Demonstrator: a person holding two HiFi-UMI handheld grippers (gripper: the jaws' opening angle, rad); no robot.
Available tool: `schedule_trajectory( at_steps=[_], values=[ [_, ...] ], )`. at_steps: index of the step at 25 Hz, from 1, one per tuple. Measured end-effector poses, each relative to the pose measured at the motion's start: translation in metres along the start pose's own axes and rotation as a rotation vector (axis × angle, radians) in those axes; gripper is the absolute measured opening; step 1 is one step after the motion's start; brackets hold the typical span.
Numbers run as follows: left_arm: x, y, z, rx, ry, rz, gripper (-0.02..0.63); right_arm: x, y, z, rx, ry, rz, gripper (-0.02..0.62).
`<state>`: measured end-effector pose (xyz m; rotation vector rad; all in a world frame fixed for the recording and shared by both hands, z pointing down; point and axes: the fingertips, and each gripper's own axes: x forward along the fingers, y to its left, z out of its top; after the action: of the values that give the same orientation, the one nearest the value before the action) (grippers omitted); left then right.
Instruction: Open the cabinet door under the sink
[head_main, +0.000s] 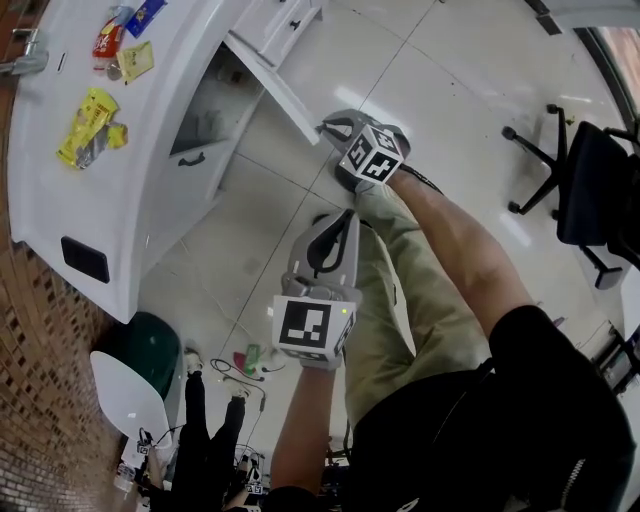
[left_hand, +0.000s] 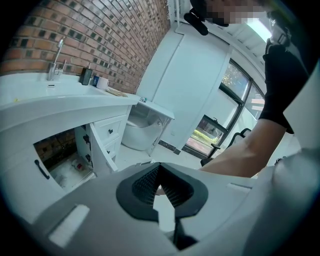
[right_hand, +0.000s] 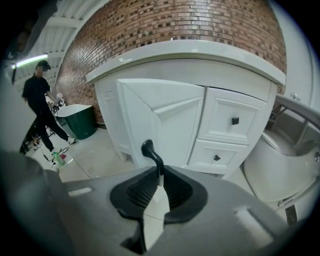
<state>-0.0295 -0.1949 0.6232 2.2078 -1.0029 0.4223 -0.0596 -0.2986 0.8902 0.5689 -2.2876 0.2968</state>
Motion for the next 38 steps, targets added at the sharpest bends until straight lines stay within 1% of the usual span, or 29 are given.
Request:
schedule_trajectory(
  at_steps=[3, 10, 13, 18, 25, 28, 30, 34, 38],
  values=[
    [0.008, 0.002, 0.008, 0.004, 0.0, -0.01, 0.015, -0.008, -0.022, -0.008, 0.051, 0.003, -0.036, 0.015],
    [0.029, 0.001, 0.023, 0.022, 0.002, -0.04, 0.015, -0.023, -0.067, -0.022, 0.09, 0.019, -0.077, 0.005],
    [0.037, 0.002, 0.028, 0.024, 0.013, -0.048, 0.015, -0.025, -0.075, -0.022, 0.085, 0.009, -0.064, 0.005],
    [0.046, 0.003, 0.024, 0.025, 0.029, -0.056, 0.015, -0.028, -0.092, -0.027, 0.108, -0.023, -0.054, 0.003],
    [0.06, 0.012, 0.026, 0.008, 0.036, -0.048, 0.015, -0.03, -0.105, -0.028, 0.063, -0.044, 0.011, 0.006],
    [0.063, 0.014, 0.029, 0.009, 0.035, -0.044, 0.015, -0.03, -0.104, -0.028, 0.066, -0.05, 0.028, 0.009],
    [0.063, 0.015, 0.032, 0.012, 0.034, -0.043, 0.015, -0.031, -0.102, -0.028, 0.102, -0.052, 0.045, 0.012],
    [0.063, 0.018, 0.038, 0.022, 0.039, -0.04, 0.015, -0.041, -0.104, -0.031, 0.214, -0.058, 0.084, 0.014],
    [0.058, 0.018, 0.041, 0.031, 0.032, -0.038, 0.015, -0.065, -0.113, -0.039, 0.256, -0.075, 0.035, 0.014]
  ],
)
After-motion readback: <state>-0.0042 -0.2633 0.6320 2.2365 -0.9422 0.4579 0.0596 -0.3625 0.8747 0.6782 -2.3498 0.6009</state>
